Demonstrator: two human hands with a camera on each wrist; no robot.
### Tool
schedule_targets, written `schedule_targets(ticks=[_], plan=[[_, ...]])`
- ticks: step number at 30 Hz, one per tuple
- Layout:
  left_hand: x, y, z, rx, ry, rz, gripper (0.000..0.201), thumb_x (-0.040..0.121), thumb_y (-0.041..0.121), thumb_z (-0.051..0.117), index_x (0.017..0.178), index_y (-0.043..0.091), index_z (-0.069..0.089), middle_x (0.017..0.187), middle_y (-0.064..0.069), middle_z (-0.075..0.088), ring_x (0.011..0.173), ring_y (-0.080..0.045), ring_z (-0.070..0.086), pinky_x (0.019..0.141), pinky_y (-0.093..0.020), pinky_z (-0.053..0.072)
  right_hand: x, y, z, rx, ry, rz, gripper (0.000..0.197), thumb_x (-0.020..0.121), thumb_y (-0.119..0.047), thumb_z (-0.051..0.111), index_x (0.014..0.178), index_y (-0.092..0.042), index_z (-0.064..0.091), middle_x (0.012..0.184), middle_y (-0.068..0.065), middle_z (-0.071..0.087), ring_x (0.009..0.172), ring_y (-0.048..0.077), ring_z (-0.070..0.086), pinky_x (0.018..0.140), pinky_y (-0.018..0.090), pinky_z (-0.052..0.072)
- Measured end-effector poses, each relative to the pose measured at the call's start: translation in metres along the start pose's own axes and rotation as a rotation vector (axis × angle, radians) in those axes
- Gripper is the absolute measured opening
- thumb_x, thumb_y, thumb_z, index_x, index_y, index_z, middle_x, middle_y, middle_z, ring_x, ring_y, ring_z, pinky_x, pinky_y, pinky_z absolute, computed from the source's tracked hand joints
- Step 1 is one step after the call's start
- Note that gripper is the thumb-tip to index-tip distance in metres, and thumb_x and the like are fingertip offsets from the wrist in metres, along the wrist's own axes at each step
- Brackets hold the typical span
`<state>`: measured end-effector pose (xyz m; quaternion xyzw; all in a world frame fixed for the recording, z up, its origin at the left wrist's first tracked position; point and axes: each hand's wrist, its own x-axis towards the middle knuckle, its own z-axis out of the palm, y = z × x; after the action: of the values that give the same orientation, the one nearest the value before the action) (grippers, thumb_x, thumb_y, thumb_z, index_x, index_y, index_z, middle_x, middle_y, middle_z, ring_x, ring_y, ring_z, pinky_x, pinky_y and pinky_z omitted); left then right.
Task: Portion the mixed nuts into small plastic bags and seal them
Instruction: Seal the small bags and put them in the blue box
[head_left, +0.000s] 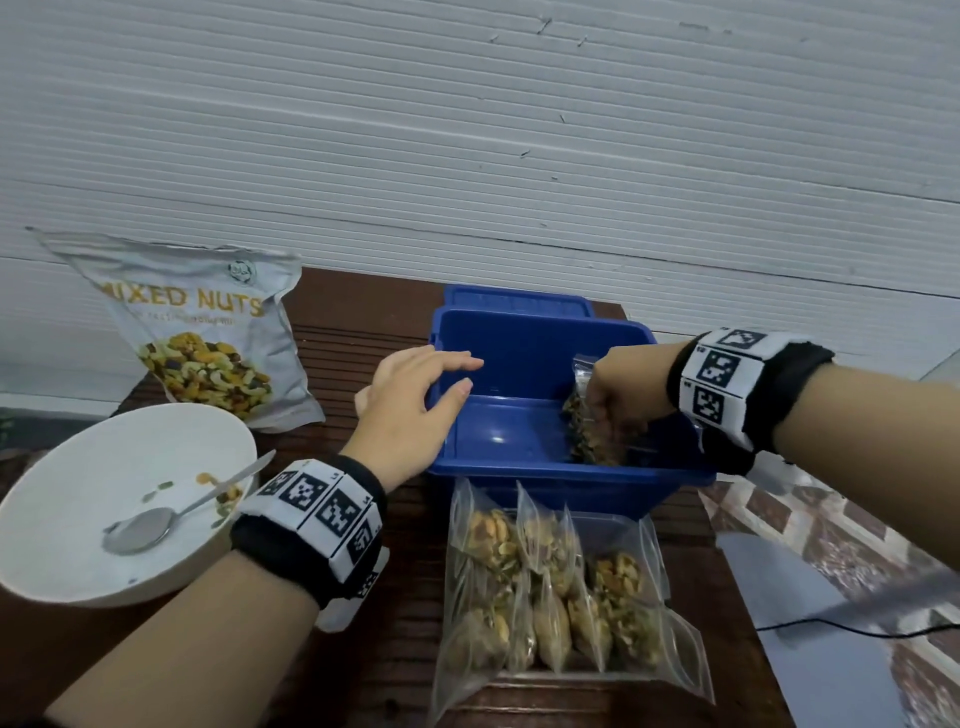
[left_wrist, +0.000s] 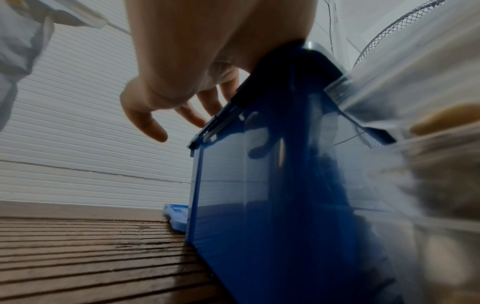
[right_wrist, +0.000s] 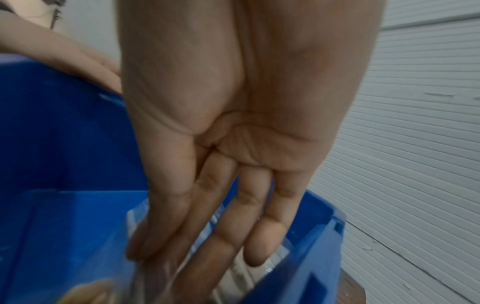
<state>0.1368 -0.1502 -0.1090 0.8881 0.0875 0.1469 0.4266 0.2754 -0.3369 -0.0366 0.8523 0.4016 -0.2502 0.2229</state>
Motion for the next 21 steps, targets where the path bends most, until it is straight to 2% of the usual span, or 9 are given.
schedule_targets(ticks=[3,6,8,10,13,14,17,19,21], plan=[[-0.001,0.001,0.000,-0.006,-0.001,-0.018,0.028,0.097,0.035,0.050,0.100,0.062,0.045,0.126,0.024,0.047,0.134,0.000,0.024,0.112,-0.050,0.021,0.003,-0.002,0.000,-0.046,-0.022,-0.008,0.028,0.086,-0.003,0.052,0.102,-0.016,0.071,0.096,0.003,0.073,0.075,0.013,0.059,0.069,0.021,0.044],[-0.002,0.002,-0.001,-0.008,0.010,-0.022,0.025,0.096,0.037,0.051,0.101,0.061,0.047,0.125,0.023,0.049,0.133,-0.001,0.028,0.111,-0.051,0.023,0.002,-0.002,0.001,-0.077,-0.006,-0.008,0.027,0.084,-0.004,0.056,0.102,-0.017,0.072,0.101,0.002,0.071,0.088,0.018,0.062,0.071,0.023,0.043],[-0.003,0.004,-0.002,-0.019,0.038,-0.008,0.017,0.093,0.045,0.053,0.099,0.061,0.049,0.118,0.031,0.050,0.129,-0.001,0.036,0.109,-0.053,0.028,-0.002,-0.002,-0.001,-0.009,0.021,0.010,0.023,0.083,-0.007,0.060,0.098,-0.019,0.073,0.098,0.001,0.072,0.090,0.018,0.065,0.068,0.021,0.045],[-0.005,0.008,-0.003,-0.029,0.070,0.013,0.014,0.084,0.053,0.049,0.096,0.060,0.051,0.111,0.039,0.050,0.124,0.000,0.043,0.106,-0.052,0.034,-0.009,-0.002,-0.006,0.103,0.069,0.027,0.018,0.084,-0.012,0.064,0.097,-0.020,0.074,0.092,0.000,0.073,0.081,0.014,0.065,0.060,0.018,0.045],[-0.011,0.012,-0.005,-0.036,0.082,0.080,0.017,0.081,0.049,0.053,0.095,0.058,0.057,0.110,0.039,0.055,0.120,0.003,0.046,0.104,-0.051,0.036,-0.026,-0.002,-0.016,0.253,0.185,-0.012,0.009,0.084,-0.021,0.070,0.094,-0.023,0.071,0.076,-0.009,0.068,0.074,0.009,0.064,0.066,0.020,0.049],[-0.014,0.015,-0.006,-0.035,0.061,0.117,0.019,0.081,0.046,0.054,0.096,0.056,0.060,0.109,0.038,0.057,0.119,0.004,0.047,0.104,-0.051,0.036,-0.033,-0.004,-0.019,0.306,0.221,-0.034,0.009,0.084,-0.023,0.071,0.092,-0.024,0.070,0.073,-0.012,0.066,0.072,0.007,0.064,0.068,0.021,0.049],[-0.024,0.026,-0.010,-0.007,-0.095,0.230,0.024,0.083,0.037,0.055,0.098,0.055,0.062,0.110,0.036,0.058,0.117,0.004,0.049,0.104,-0.053,0.034,-0.055,-0.013,-0.023,0.453,0.291,-0.094,0.010,0.084,-0.024,0.072,0.094,-0.025,0.069,0.073,-0.012,0.068,0.067,0.000,0.061,0.064,0.012,0.043],[-0.031,0.031,-0.012,0.055,-0.203,0.290,0.026,0.086,0.031,0.061,0.096,0.055,0.063,0.109,0.034,0.057,0.114,0.004,0.049,0.103,-0.053,0.033,-0.069,-0.025,-0.020,0.526,0.328,-0.132,0.011,0.085,-0.024,0.071,0.096,-0.024,0.069,0.079,-0.008,0.071,0.071,0.001,0.064,0.068,0.013,0.045],[-0.036,0.036,-0.014,0.126,-0.294,0.332,0.032,0.088,0.022,0.067,0.093,0.054,0.067,0.106,0.030,0.057,0.113,0.005,0.047,0.101,-0.052,0.033,-0.080,-0.039,-0.011,0.595,0.355,-0.164,0.011,0.085,-0.021,0.071,0.097,-0.020,0.069,0.080,-0.005,0.072,0.072,0.004,0.065,0.066,0.009,0.046]])
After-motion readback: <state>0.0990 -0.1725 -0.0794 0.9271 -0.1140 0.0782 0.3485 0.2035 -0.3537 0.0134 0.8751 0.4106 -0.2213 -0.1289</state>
